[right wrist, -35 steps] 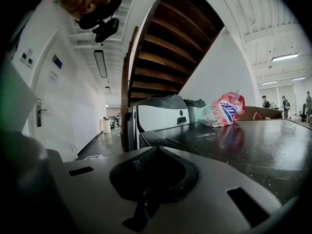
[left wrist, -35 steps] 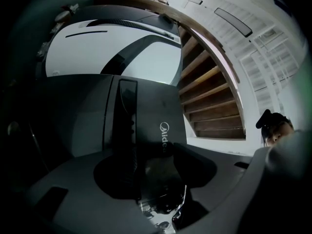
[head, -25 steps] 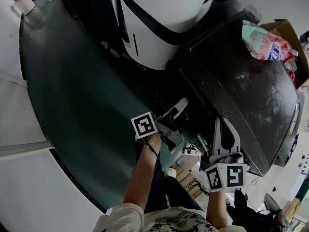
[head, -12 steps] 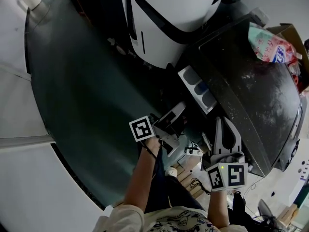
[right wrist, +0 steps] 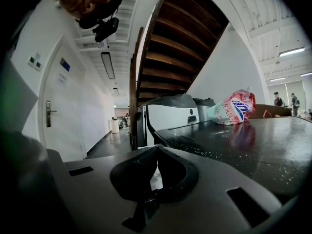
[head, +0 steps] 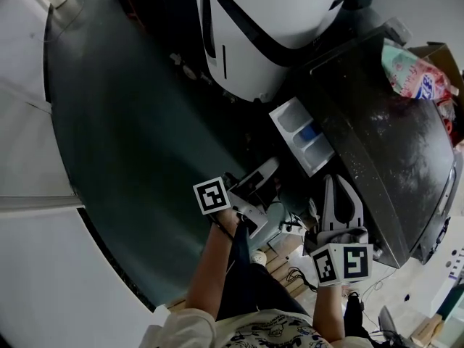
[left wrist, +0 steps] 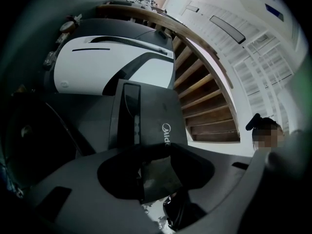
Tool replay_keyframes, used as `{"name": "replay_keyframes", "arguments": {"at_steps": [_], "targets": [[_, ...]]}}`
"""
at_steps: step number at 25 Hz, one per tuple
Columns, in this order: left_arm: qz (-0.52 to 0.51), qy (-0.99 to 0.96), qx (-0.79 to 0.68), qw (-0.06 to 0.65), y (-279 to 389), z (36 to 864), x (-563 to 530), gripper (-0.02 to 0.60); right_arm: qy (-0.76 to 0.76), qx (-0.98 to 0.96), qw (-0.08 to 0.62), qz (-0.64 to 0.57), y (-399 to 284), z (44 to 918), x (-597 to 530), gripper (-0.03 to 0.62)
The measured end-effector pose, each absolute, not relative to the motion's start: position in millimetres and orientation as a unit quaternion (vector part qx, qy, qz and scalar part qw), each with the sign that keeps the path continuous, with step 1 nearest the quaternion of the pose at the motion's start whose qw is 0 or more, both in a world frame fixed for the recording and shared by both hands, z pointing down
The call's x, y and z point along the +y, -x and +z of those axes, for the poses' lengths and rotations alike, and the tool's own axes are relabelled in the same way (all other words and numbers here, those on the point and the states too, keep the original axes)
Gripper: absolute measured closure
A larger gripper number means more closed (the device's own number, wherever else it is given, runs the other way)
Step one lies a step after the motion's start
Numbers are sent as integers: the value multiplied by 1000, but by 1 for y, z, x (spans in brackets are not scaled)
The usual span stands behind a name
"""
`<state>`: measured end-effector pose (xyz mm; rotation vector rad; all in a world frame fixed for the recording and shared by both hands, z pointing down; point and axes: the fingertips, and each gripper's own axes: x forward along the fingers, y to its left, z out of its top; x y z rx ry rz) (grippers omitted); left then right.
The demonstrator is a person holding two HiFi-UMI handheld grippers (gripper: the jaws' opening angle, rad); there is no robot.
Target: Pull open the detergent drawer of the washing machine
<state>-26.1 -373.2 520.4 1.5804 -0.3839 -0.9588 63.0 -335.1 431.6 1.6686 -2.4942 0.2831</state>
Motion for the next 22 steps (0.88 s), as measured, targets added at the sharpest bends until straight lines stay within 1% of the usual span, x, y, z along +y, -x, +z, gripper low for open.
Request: {"name": "replay_keyframes", "arguments": {"at_steps": [22], "targets": [[-424,-684,-172,568,55,520,-343,393,-530,-840,69,94,-38,434,-326,580]]}}
